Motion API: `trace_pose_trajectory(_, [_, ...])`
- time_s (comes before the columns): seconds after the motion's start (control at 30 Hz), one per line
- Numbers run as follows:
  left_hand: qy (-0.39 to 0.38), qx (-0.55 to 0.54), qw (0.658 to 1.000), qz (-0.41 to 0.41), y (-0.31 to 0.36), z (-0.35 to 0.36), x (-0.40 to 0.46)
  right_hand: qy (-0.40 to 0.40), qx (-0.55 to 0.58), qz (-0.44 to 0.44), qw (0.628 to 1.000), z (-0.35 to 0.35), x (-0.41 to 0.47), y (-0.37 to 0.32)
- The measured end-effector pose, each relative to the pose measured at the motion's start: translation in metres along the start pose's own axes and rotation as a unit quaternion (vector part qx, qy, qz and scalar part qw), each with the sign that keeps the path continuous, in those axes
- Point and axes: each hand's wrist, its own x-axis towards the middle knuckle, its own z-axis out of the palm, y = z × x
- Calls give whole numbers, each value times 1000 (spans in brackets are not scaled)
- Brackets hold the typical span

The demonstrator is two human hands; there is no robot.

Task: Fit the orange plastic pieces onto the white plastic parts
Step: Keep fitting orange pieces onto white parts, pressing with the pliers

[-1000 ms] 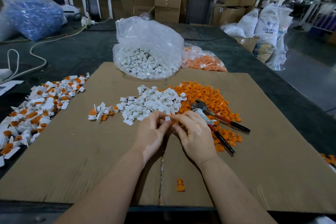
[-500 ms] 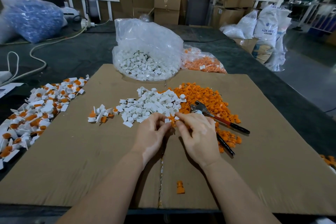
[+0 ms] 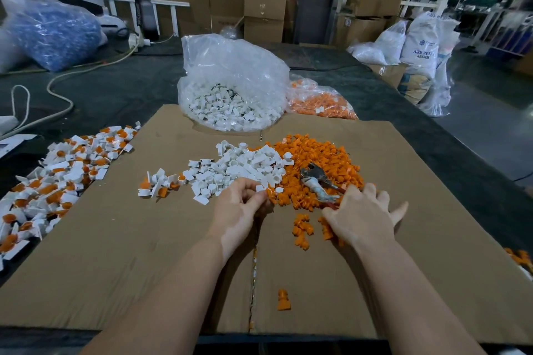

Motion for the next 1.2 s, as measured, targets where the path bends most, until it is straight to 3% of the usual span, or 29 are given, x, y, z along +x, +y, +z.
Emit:
trace_pose_trajectory(0.23, [27,-85,995,-53,6,-1,7,72,60,-82,992,-15,-6,-6])
trace_pose_trajectory(0.43, [49,-125,988,-81,12,-3,15,-101,238,-173,950,-29,-15,-20])
trace_pose_trajectory(0.6, [64,-178,976,-107,22,-2,18,-211,316,-184,906,-34,-21,-25])
trace_pose_trajectory(1.0, [97,-204,962,-152,26,-3,21,-295,375,-185,859,-42,-20,-28])
trace_pose_trajectory(1.2, [107,-213,956,-172,27,-1,21,-262,330,-215,881,-40,-22,-30])
